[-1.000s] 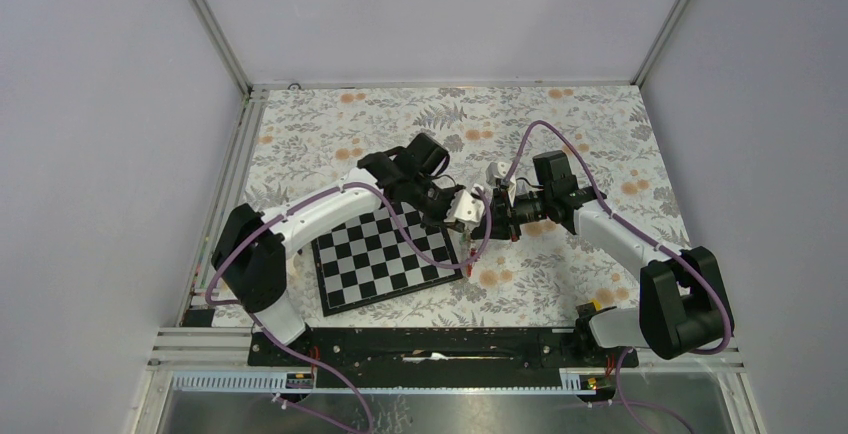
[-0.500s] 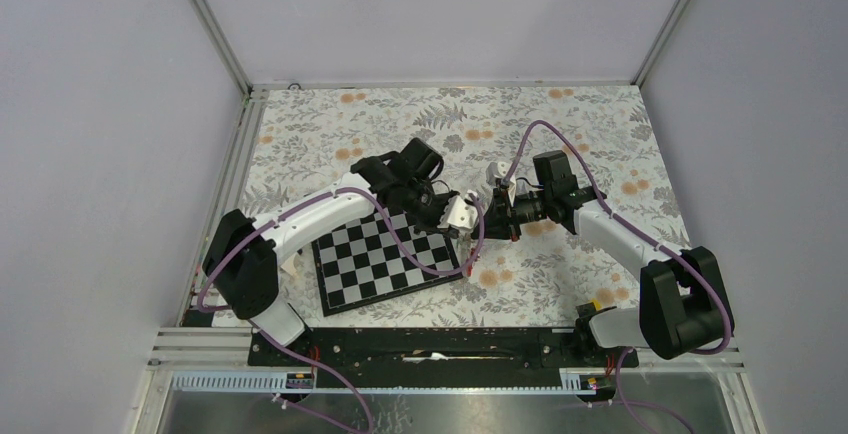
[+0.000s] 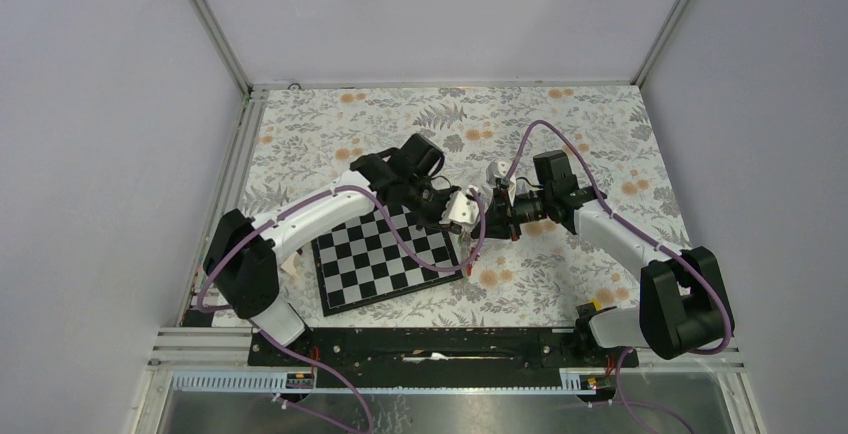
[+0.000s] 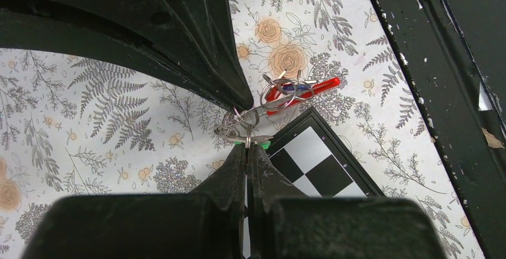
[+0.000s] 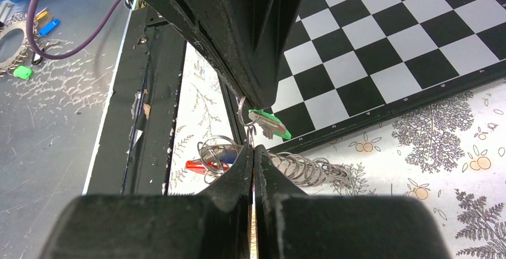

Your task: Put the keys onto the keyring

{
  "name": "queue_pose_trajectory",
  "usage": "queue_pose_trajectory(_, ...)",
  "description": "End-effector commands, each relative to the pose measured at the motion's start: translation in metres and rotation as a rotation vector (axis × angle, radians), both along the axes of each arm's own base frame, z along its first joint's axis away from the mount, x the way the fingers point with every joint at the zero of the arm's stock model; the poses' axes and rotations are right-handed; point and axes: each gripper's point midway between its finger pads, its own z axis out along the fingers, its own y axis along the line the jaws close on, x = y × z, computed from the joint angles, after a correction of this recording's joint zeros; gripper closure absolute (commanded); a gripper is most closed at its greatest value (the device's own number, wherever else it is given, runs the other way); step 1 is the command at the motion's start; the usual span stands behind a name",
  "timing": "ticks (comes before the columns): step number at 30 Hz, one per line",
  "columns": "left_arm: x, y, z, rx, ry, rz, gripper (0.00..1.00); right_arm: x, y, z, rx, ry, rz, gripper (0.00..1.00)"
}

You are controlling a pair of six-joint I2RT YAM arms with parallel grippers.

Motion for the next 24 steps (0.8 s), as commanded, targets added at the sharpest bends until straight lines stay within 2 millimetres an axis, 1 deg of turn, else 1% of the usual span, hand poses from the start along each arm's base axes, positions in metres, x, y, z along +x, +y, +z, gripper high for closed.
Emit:
queue_pose_trajectory(1,0.010,-0.016,0.014,-0.061,-0.029,-0.014,1.00,0.005,-0.002,-0.005,-0.045,-0.019,-0.027,1.00)
queue_pose_trajectory(5,0.012,-0.014,0.007,-0.042,-0.033,-0.010,1.00,0.005,-0.002,-0.005,-0.045,-0.020,-0.026,1.00)
queue_pose_trajectory(15,0.020,-0.013,0.001,-0.015,-0.069,0.008,1.00,0.006,-0.003,-0.007,-0.051,-0.016,-0.025,1.00)
queue_pose_trajectory(22,0.024,-0.004,0.011,-0.027,-0.104,0.026,1.00,0.007,-0.003,-0.008,-0.056,-0.012,-0.030,1.00)
queue_pose_trajectory(24,0.023,-0.001,0.014,-0.029,-0.110,0.022,1.00,0.011,-0.003,-0.008,-0.065,-0.016,-0.045,1.00)
